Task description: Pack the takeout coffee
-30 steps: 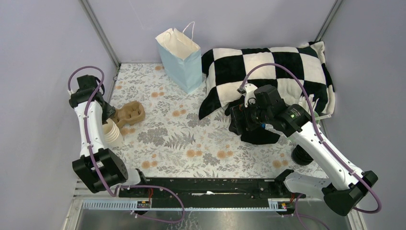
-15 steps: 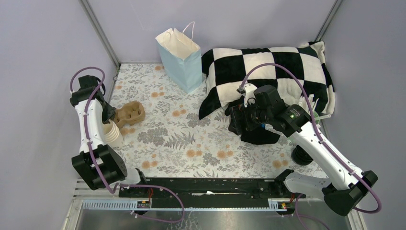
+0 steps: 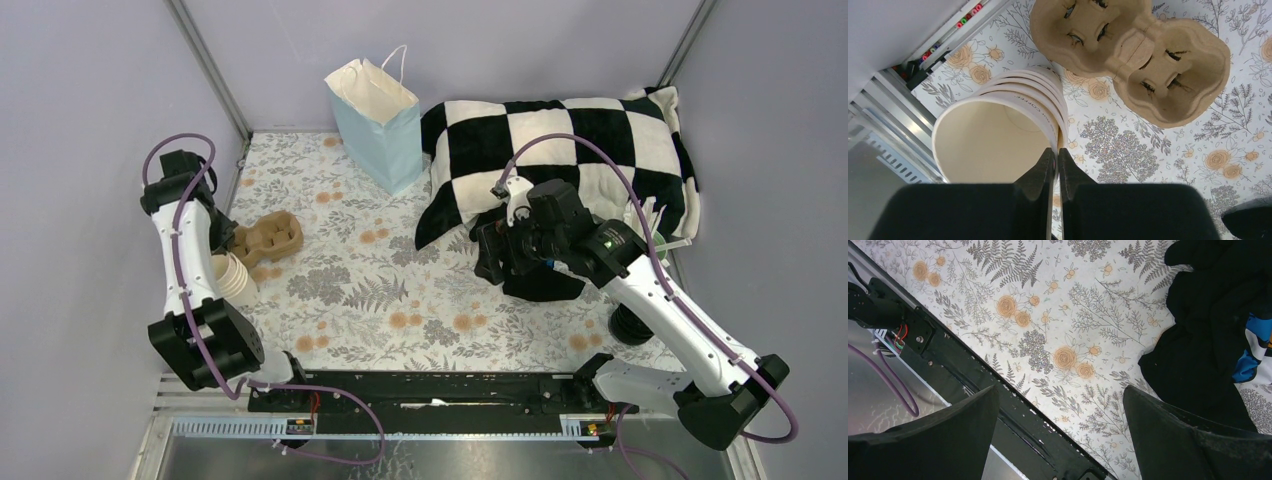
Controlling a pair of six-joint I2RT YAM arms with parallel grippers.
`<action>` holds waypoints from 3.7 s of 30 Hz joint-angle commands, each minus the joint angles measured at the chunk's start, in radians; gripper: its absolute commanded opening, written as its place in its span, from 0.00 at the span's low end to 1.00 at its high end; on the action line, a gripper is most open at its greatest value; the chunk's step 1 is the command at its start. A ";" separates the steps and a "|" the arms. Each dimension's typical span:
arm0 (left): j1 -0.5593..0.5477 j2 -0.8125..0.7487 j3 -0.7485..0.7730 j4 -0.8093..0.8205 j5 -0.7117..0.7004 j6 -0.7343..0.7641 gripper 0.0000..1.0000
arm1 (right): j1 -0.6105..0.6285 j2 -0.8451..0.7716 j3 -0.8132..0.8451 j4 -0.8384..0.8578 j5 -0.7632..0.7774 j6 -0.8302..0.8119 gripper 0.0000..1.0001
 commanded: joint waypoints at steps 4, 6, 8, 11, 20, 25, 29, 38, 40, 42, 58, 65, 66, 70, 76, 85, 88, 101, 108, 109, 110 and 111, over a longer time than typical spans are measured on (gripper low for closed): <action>0.005 0.014 0.148 -0.099 -0.075 0.014 0.02 | 0.033 -0.027 -0.003 0.034 0.017 -0.014 1.00; 0.005 0.023 0.194 -0.144 -0.101 0.012 0.00 | 0.040 -0.030 -0.003 0.035 0.020 -0.015 1.00; 0.005 0.037 0.257 -0.200 -0.127 0.007 0.00 | 0.048 -0.033 -0.003 0.035 0.024 -0.017 1.00; 0.004 0.048 0.346 -0.279 -0.158 -0.012 0.00 | 0.055 -0.034 -0.002 0.035 0.032 -0.019 1.00; 0.005 -0.041 0.450 -0.284 -0.068 -0.020 0.00 | 0.062 -0.022 0.020 0.022 0.030 -0.019 1.00; 0.006 -0.104 0.578 -0.270 -0.031 -0.028 0.00 | 0.064 -0.010 0.024 0.015 0.052 -0.021 1.00; 0.002 -0.226 0.439 0.003 0.423 -0.012 0.00 | 0.062 0.003 0.048 -0.007 0.123 -0.034 1.00; -0.664 -0.328 -0.035 0.278 0.173 -0.220 0.00 | 0.063 -0.006 0.164 -0.099 0.324 -0.010 1.00; -0.894 -0.284 -0.061 0.269 0.056 -0.224 0.00 | 0.062 -0.020 0.175 -0.111 0.351 0.009 1.00; -1.063 -0.228 -0.077 0.261 -0.027 -0.236 0.00 | 0.062 -0.030 0.186 -0.125 0.379 0.031 1.00; -1.727 0.216 -0.010 0.412 -0.110 -0.053 0.00 | 0.062 -0.213 0.308 -0.088 0.782 0.217 1.00; -1.774 0.391 0.171 0.459 -0.093 0.140 0.00 | 0.063 -0.322 0.337 -0.026 0.839 0.177 1.00; -1.779 0.422 0.213 0.458 -0.085 0.171 0.00 | 0.062 -0.330 0.338 -0.019 0.840 0.177 1.00; -1.809 0.550 0.378 0.436 -0.049 0.279 0.00 | 0.062 -0.337 0.351 -0.022 0.840 0.190 1.00; -1.869 0.732 0.621 0.331 -0.045 0.391 0.00 | 0.062 -0.347 0.347 -0.030 0.816 0.205 1.00; -1.910 0.863 0.803 0.267 -0.035 0.464 0.00 | 0.062 -0.358 0.339 -0.042 0.796 0.180 1.00; -1.911 0.867 0.808 0.268 -0.053 0.454 0.11 | 0.063 -0.359 0.336 -0.045 0.787 0.178 1.00; -1.911 0.837 0.780 0.257 -0.122 0.440 0.08 | 0.062 -0.358 0.313 -0.034 0.742 0.177 1.00; -1.911 0.815 0.746 0.230 -0.151 0.431 0.08 | 0.063 -0.360 0.306 -0.037 0.742 0.177 1.00; -1.911 0.815 0.745 0.232 -0.142 0.430 0.08 | 0.063 -0.361 0.303 -0.036 0.741 0.177 1.00; -1.910 0.817 0.746 0.232 -0.131 0.430 0.08 | 0.063 -0.362 0.301 -0.032 0.741 0.179 1.00; -1.911 0.819 0.748 0.234 -0.120 0.430 0.09 | 0.064 -0.361 0.299 -0.030 0.739 0.181 1.00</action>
